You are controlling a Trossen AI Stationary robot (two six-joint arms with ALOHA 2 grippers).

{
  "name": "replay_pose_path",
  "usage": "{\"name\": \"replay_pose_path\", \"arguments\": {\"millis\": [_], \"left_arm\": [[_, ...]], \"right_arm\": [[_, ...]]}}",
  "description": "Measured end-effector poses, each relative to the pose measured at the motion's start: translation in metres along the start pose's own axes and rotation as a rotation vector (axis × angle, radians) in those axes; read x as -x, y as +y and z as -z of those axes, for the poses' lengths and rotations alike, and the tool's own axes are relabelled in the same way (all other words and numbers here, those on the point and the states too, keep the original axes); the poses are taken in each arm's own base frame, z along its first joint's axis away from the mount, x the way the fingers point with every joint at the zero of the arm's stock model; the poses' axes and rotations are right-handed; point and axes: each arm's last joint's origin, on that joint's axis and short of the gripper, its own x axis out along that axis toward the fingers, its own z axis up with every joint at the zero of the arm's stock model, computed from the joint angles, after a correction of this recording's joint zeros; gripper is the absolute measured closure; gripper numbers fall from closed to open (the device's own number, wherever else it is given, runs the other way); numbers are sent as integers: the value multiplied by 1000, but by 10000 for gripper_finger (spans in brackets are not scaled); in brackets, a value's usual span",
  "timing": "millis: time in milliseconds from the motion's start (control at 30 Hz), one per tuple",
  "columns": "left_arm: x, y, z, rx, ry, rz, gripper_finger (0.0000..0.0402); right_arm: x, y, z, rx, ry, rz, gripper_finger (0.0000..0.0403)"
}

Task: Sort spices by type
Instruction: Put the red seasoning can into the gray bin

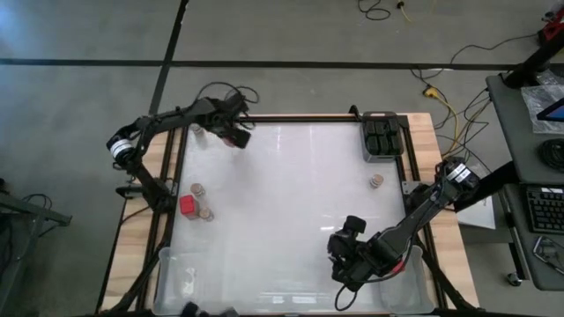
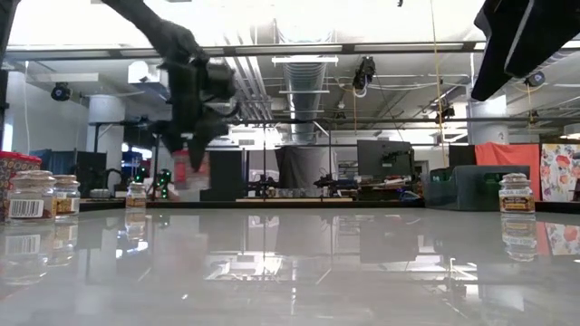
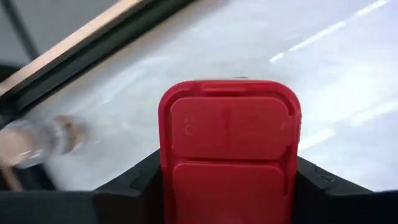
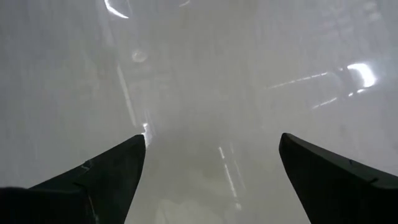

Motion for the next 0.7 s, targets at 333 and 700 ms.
{"name": "replay_pose_path", "arguments": {"millis": [333,700], "left_arm": [[38,-122,55,-441,-115,168,200],[37,-200,93,-741,-194,462,201]], "right_arm": [[24,8,-2,123,-42,-8,42],[28,13,6,142,-42,-19,42]]}}
